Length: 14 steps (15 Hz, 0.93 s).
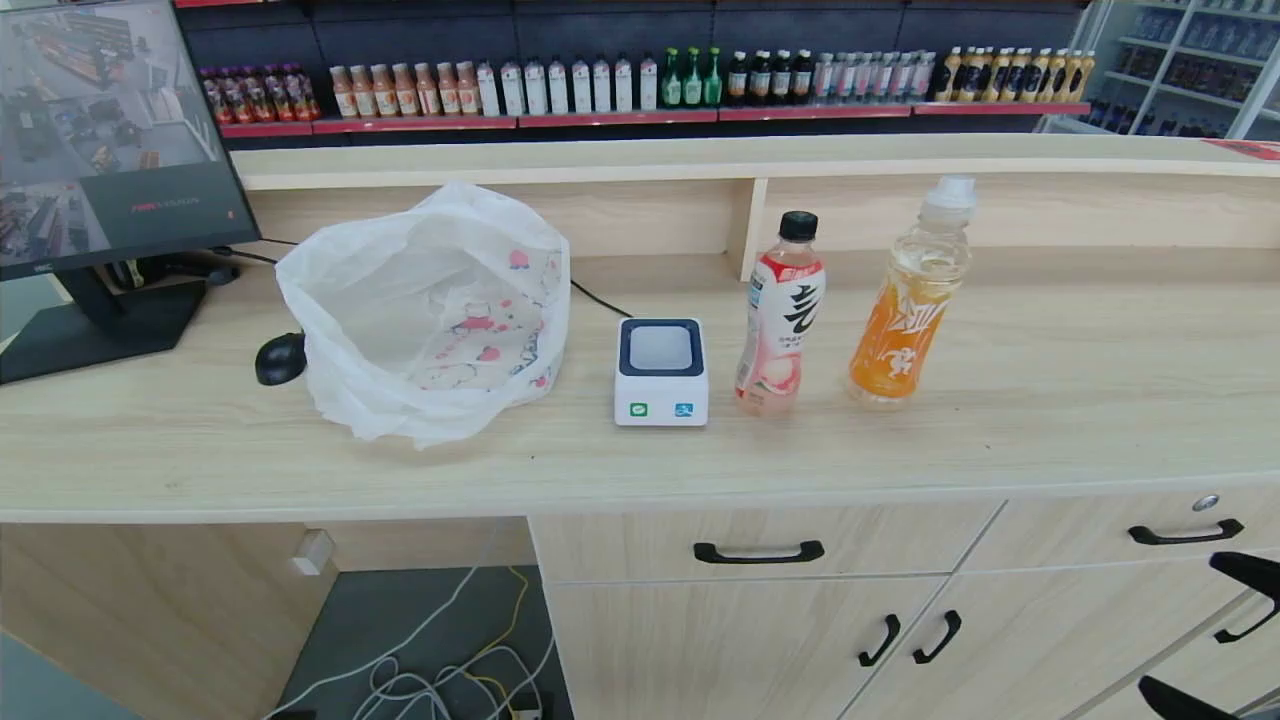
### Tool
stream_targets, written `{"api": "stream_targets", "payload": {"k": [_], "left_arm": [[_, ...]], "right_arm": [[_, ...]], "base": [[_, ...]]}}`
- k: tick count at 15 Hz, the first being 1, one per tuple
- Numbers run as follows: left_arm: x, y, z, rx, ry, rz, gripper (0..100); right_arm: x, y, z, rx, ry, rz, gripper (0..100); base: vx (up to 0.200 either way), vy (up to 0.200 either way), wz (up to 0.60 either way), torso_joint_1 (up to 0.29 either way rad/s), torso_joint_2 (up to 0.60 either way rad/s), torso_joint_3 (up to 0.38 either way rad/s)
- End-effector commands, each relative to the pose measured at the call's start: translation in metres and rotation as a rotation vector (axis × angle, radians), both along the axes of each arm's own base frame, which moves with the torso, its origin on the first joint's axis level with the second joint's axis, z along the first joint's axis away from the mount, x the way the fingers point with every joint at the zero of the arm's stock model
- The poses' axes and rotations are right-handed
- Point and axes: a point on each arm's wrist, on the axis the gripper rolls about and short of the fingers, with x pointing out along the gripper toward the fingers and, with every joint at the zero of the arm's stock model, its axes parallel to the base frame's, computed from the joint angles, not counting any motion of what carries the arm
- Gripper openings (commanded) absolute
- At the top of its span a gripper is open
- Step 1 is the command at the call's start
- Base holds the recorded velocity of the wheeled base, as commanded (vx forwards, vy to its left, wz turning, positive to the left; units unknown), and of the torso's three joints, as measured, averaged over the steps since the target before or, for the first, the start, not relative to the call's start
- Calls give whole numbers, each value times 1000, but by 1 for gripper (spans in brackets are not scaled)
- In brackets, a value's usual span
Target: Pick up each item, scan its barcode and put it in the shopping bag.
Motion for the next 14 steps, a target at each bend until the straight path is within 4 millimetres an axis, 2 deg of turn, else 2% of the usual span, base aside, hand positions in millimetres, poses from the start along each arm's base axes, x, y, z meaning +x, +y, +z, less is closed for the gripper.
{"api": "stream_targets", "payload": {"k": [1,6,10,12,14], "left_arm": [[0,0,0,0,0,-2,100],[0,0,0,0,0,-1,100],[0,0,0,0,0,-1,100],[0,0,0,0,0,-1,100],[0,0,0,0,0,-1,100]], "right_arm": [[34,25,-8,-27,99,133,100],[42,41,-5,-35,114,229,100],[75,77,3,-35,89,317,100],[94,90,1,-17,49,306,100],[104,94,0,-24,52,245,100]], "base": [[0,0,0,0,0,0],[0,0,0,0,0,0],[0,0,0,0,0,0],[0,0,0,0,0,0],[0,0,0,0,0,0]]}}
